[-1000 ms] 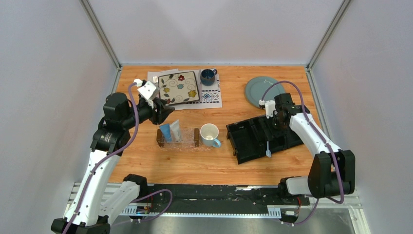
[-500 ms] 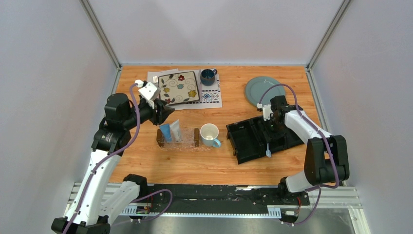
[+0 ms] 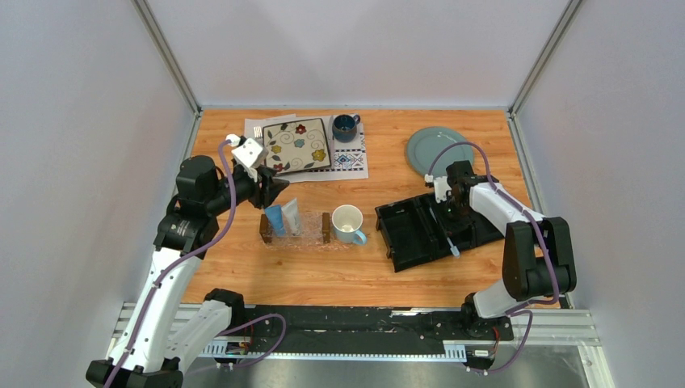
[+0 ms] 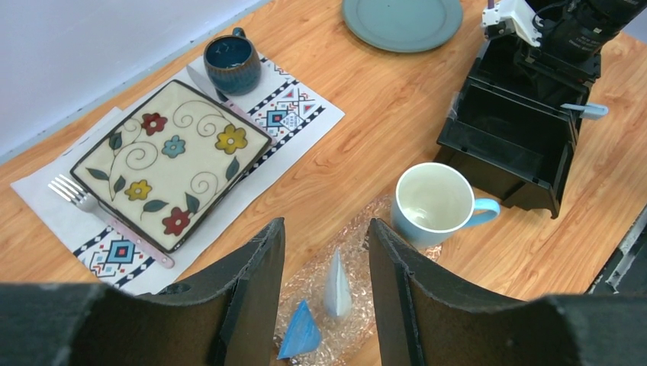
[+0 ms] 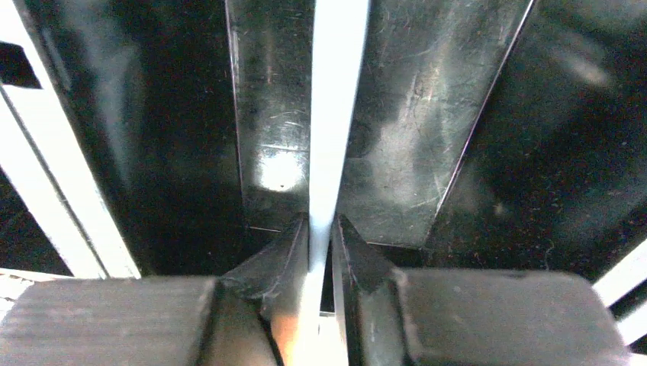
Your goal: Prepare toiletry sets of a toothbrush and toothpaste on the tray
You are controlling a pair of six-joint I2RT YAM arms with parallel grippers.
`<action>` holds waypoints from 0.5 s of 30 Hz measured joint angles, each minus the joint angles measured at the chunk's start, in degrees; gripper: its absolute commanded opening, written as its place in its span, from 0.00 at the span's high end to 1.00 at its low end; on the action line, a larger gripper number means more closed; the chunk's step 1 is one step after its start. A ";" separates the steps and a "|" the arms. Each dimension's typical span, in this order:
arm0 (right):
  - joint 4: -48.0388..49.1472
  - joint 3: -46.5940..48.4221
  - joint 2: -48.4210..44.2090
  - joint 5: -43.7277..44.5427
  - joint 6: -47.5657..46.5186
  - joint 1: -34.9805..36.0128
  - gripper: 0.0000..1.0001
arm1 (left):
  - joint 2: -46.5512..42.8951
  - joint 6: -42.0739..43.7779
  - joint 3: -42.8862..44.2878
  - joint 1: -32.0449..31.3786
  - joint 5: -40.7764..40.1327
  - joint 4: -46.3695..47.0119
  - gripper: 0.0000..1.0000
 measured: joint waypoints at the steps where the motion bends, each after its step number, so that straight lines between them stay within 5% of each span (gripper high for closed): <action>1: -0.02 0.02 0.00 -0.02 0.00 0.00 0.85 | -0.02 0.02 -0.22 0.00 -0.04 0.15 0.48; 15: -7.54 7.41 -2.05 -0.02 -0.33 0.00 0.95 | -0.26 1.77 -1.25 0.00 -0.55 0.57 0.47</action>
